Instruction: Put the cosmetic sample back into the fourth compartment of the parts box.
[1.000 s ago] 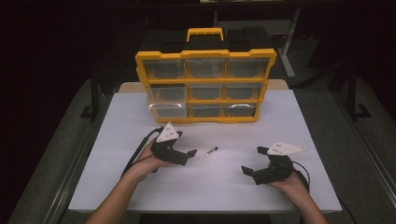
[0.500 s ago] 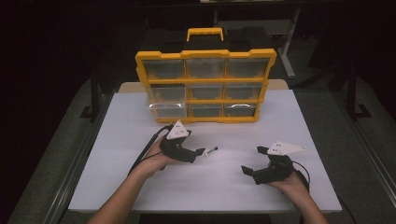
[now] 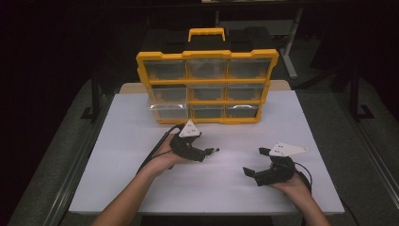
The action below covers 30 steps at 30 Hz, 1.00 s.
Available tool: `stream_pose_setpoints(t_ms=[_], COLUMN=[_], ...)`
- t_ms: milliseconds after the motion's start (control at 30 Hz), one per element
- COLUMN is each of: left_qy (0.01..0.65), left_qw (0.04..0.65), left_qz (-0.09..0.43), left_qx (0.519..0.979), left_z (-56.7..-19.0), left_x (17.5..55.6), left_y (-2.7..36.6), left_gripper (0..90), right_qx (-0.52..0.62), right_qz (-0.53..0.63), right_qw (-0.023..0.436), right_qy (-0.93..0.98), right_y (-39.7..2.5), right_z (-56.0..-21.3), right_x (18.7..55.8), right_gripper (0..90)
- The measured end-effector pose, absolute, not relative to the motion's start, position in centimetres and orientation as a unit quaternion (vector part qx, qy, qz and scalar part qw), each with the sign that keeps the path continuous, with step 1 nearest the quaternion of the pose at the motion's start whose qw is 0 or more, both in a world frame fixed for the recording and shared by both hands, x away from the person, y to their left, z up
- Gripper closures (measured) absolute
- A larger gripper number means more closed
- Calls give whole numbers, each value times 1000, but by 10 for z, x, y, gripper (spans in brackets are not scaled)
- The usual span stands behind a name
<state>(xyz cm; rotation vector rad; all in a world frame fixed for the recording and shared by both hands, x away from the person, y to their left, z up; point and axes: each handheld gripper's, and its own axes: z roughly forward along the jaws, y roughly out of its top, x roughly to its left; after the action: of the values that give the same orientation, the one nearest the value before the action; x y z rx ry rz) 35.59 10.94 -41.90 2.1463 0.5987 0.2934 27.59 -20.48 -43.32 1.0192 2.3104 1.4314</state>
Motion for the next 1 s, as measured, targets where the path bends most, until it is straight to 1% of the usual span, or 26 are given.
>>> stream_pose_setpoints(t_ms=[233,433,567,600,800,1000], left_qy=[243,242,246,243,236,233], left_qw=[424,424,422,419,416,404], left_qz=[106,97,93,93,82,78], left_qx=[866,867,868,870,874,881], left_z=[-422,-424,-426,-426,-429,-430], left_x=[361,365,366,367,368,368], left_y=[105,103,101,101,98,95], left_gripper=[269,320,328,352,424,479], right_qx=[347,348,348,348,347,346], right_qz=[489,489,489,489,490,490], right_qw=[118,119,118,118,118,118], right_qy=[791,791,791,791,791,792], right_y=[-204,-205,-204,-204,-204,-204], right_z=[-433,-433,-434,-434,-434,-434], right_x=[276,276,276,276,276,277], right_gripper=[2,2,2,2,2,2])
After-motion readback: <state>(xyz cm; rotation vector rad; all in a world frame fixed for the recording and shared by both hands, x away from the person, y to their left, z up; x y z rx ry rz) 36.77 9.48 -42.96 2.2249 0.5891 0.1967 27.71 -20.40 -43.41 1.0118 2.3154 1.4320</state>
